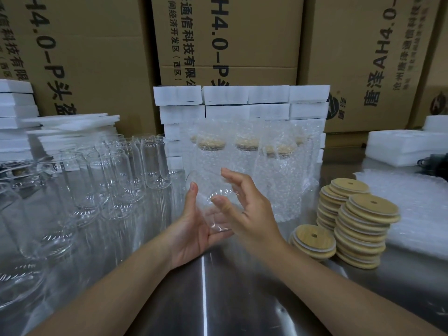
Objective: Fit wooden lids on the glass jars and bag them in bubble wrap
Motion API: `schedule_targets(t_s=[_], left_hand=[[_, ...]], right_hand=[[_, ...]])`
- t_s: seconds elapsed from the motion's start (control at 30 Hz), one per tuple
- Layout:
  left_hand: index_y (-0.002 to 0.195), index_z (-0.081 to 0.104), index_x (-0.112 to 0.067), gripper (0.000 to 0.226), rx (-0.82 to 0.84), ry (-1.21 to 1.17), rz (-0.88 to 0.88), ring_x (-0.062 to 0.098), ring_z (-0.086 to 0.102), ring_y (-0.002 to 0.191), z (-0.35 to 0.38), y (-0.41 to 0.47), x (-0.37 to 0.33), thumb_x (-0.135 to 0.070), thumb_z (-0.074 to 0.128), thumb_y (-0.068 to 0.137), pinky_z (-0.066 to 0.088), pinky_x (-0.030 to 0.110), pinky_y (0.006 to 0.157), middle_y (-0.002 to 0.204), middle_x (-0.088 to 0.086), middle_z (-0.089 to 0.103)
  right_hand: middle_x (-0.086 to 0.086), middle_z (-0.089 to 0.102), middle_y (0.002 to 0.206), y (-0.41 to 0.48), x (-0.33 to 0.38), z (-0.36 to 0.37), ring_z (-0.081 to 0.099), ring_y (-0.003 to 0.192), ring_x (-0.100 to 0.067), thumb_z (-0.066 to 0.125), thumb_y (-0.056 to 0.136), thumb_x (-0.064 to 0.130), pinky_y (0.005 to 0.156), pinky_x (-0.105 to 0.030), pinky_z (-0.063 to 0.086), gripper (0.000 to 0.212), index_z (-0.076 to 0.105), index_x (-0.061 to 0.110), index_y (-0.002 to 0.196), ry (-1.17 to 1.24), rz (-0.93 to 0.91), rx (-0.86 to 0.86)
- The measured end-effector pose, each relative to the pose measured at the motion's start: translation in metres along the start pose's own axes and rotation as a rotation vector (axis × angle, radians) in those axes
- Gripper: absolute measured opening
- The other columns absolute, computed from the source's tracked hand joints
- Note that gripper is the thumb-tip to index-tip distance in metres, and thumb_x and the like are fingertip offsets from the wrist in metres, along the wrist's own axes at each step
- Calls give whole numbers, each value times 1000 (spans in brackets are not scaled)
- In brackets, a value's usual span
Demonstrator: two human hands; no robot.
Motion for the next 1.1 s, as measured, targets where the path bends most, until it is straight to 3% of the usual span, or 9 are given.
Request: schedule_targets(t_s=[0.17,0.33,0.4,0.5,0.6,0.67,0.83,0.97,1.1], left_hand=[[137,49,-1,110,-27,36,-29,25,69,102,-3,2,6,-83,31,65,55,31,88,113,21,69],[145,35,0,113,-74,13,-30,29,67,106,-9,2,7,-81,28,67,49,37,98,120,26,64],[143,41,-4,107,-80,26,-4,23,69,102,-11,3,5,-80,27,69,55,31,87,116,19,69],[144,41,-9,99,-141,19,42,17,71,96,-19,3,0,-76,26,73,57,24,74,111,12,72],[144,39,-22,84,-162,-44,91,19,73,85,-22,3,-3,-72,34,76,58,25,65,110,14,72],[135,46,-26,73,-128,-123,102,19,73,70,-17,2,-5,-70,44,77,57,28,58,101,12,74],[131,49,-42,91,-60,-19,73,25,69,105,-4,1,0,-78,73,51,59,38,73,127,8,66],[120,63,-43,91,-69,-1,139,17,70,99,-5,2,-4,-68,88,36,58,35,66,120,2,68],[129,58,-42,95,-87,16,123,22,62,112,-10,3,0,-70,86,42,56,40,74,147,20,39]], right_hand=[[34,51,122,0,4,-3,50,120,8,44,83,61,100,-11,37,44,49,38,120,-10,-15,-22],[21,55,121,-3,12,-2,50,117,5,35,88,57,95,-8,36,43,45,35,123,-40,-47,-44],[11,57,127,-4,15,0,51,120,-4,35,92,51,101,-16,38,37,42,35,126,-60,-60,-38],[14,43,141,-6,20,2,41,131,1,39,97,31,104,-11,33,35,47,24,130,-65,-110,-29],[4,33,150,-6,20,2,43,116,20,43,93,16,82,1,39,39,48,17,132,-15,-117,-6],[2,28,153,-5,16,3,33,114,31,44,92,15,83,8,30,43,47,18,134,-42,-107,5],[10,23,155,-4,11,8,24,139,5,42,92,29,103,-8,30,46,30,51,131,12,-48,13],[31,26,143,-3,6,7,29,128,18,41,91,40,93,-2,33,48,19,60,129,59,18,24],[31,24,139,-4,-1,6,34,119,20,43,97,36,100,-8,30,51,14,54,134,74,51,30]])
Point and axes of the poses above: each hand's wrist, its own y-axis towards the middle knuckle, its own z-axis out of the palm, x = y × z, the point moved 10 cm from there along y, towards the middle knuckle
